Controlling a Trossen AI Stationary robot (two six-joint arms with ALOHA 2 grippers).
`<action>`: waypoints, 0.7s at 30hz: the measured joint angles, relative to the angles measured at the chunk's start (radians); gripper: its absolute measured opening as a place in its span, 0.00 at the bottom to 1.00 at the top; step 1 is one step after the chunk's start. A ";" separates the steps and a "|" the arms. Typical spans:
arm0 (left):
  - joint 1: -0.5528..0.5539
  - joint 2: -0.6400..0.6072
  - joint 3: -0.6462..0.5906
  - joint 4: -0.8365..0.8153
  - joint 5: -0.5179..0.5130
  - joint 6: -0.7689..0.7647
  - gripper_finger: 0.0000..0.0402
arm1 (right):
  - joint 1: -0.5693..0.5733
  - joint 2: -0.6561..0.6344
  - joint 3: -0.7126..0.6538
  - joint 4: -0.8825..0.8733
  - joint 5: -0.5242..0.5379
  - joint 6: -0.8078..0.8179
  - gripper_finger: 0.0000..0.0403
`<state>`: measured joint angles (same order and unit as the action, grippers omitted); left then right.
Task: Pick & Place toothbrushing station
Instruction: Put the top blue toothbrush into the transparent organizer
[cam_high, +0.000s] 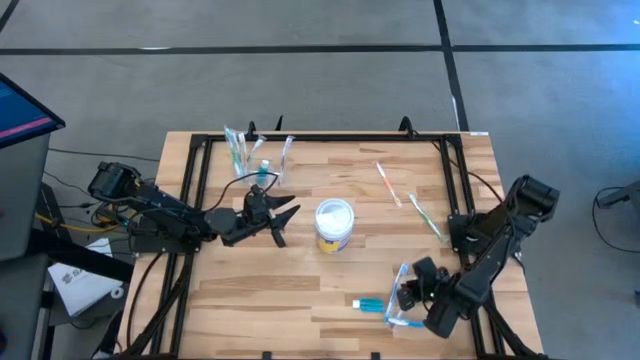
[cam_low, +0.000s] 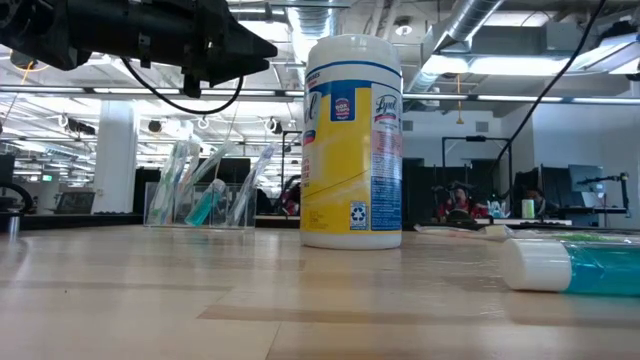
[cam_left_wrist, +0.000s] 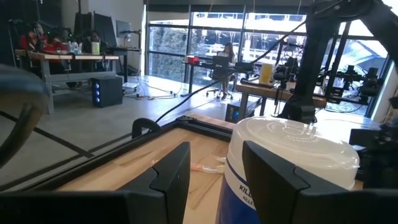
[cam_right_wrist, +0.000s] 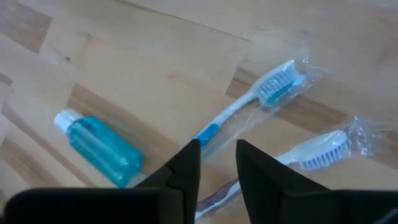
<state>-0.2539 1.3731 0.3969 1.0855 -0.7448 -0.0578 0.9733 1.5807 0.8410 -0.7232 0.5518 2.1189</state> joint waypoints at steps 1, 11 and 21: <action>0.000 0.000 0.000 0.001 0.000 0.000 0.35 | -0.002 -0.005 -0.013 0.013 -0.001 0.002 0.24; 0.000 0.000 0.000 0.010 -0.003 0.000 0.35 | -0.048 0.018 -0.021 0.032 -0.080 -0.014 0.46; 0.000 0.000 0.000 0.014 -0.002 0.000 0.35 | -0.045 0.044 -0.021 0.050 -0.077 0.025 0.49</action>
<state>-0.2539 1.3731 0.3969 1.1000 -0.7471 -0.0574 0.9283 1.6245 0.8204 -0.6734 0.4748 2.1442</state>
